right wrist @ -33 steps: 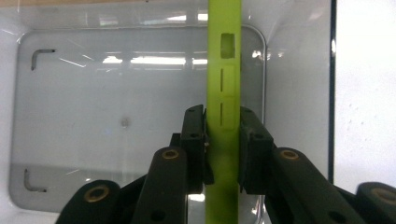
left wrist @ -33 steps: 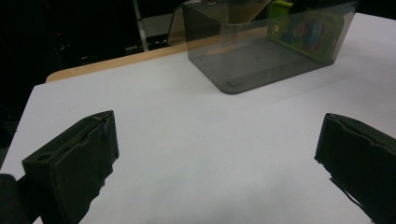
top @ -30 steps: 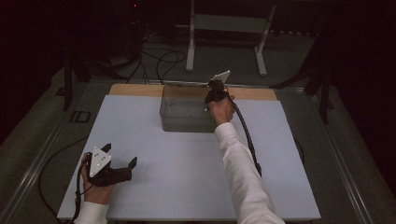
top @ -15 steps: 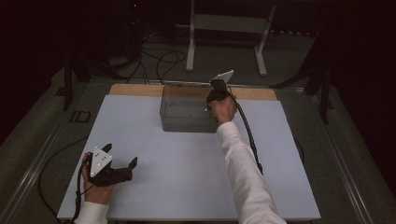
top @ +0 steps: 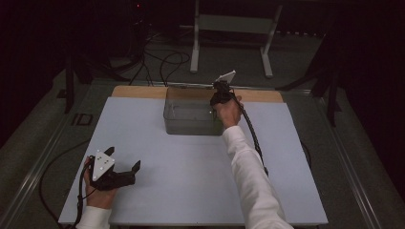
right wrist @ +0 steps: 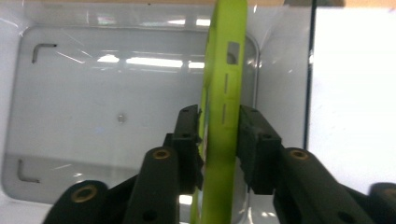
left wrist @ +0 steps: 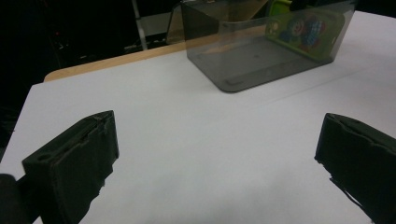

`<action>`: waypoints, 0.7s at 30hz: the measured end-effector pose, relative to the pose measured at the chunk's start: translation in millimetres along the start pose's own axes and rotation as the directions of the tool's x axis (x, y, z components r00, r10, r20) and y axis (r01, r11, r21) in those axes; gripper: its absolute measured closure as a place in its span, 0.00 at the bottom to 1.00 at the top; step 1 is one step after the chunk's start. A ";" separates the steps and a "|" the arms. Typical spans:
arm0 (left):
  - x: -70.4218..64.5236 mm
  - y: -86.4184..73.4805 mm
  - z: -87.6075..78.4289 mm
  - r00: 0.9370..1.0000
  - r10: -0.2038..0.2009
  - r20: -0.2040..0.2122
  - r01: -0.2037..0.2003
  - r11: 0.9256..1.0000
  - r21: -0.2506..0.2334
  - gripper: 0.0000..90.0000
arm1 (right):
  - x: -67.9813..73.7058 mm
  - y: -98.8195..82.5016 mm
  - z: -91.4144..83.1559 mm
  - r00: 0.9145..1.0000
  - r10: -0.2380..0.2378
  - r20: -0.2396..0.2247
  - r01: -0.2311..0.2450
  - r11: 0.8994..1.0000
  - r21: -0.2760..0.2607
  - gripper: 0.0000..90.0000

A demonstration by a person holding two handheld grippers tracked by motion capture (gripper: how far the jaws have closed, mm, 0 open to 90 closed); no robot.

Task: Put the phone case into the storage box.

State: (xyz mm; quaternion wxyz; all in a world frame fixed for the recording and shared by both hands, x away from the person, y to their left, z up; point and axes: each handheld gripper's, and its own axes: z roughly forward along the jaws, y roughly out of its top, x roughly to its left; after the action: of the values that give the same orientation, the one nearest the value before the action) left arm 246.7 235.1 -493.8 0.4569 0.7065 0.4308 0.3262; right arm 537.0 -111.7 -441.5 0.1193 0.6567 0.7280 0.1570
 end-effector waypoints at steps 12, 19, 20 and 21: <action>-1.5 0.3 0.2 1.000 0.003 0.003 -0.003 1.000 -0.001 0.00 | 1.1 -4.0 -19.5 0.997 -0.066 0.031 0.068 0.996 -0.056 0.74; -2.2 0.2 0.6 1.000 0.005 0.004 -0.005 1.000 -0.001 0.00 | -13.6 -12.3 -31.1 0.992 -0.064 -0.109 0.049 0.990 -0.131 0.70; -2.3 0.2 0.7 1.000 0.005 0.004 -0.005 1.000 -0.001 0.00 | -15.9 -13.6 -32.2 0.989 -0.062 -0.133 0.044 0.990 -0.135 0.69; -2.5 0.1 0.7 1.000 0.006 0.004 -0.006 1.000 0.000 0.00 | -18.4 -15.3 -34.4 0.985 -0.058 -0.164 0.034 0.989 -0.145 0.67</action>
State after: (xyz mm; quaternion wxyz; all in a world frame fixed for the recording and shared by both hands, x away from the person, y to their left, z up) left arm 246.3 232.5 -494.1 0.4568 0.7084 0.4280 0.3261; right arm 512.0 -133.8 -416.3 0.1074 0.6141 0.7374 0.2600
